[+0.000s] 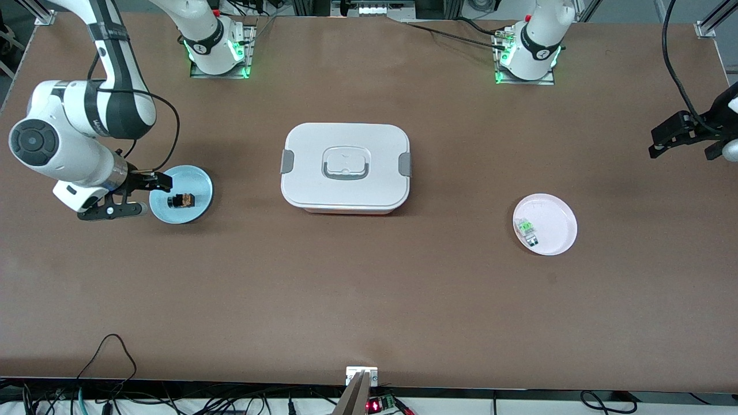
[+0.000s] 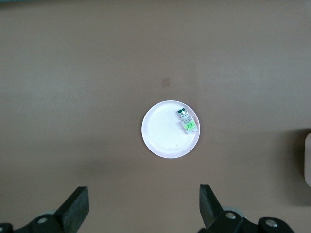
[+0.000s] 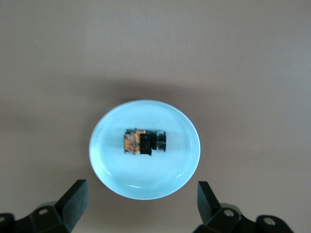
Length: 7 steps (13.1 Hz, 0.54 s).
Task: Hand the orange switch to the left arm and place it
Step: 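Lower the right gripper and grasp the black-orange switch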
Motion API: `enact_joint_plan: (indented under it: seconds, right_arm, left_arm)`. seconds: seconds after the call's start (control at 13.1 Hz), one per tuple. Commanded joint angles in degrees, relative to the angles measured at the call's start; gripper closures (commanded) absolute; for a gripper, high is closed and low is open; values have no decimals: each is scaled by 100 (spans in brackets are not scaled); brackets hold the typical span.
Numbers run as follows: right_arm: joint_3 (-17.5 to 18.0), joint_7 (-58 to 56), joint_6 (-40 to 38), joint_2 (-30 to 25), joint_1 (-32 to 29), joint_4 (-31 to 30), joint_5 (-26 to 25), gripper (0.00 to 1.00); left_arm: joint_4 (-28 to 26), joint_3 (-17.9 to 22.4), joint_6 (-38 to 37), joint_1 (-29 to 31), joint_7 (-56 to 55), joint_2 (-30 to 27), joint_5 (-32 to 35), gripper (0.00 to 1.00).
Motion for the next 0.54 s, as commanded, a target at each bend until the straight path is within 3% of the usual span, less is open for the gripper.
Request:
enact_joint_plan:
  seconds: [0.0,0.46]
  right_arm:
    - [27,-246,438,121,-148,-343,27,0]
    - [53,-510,1256,789,-148,-581,528,0]
  left_arm:
    - [156,-5,-118,3,-61,58,-79,0]
    - [147,3,-127,12,-61,58,-79,0]
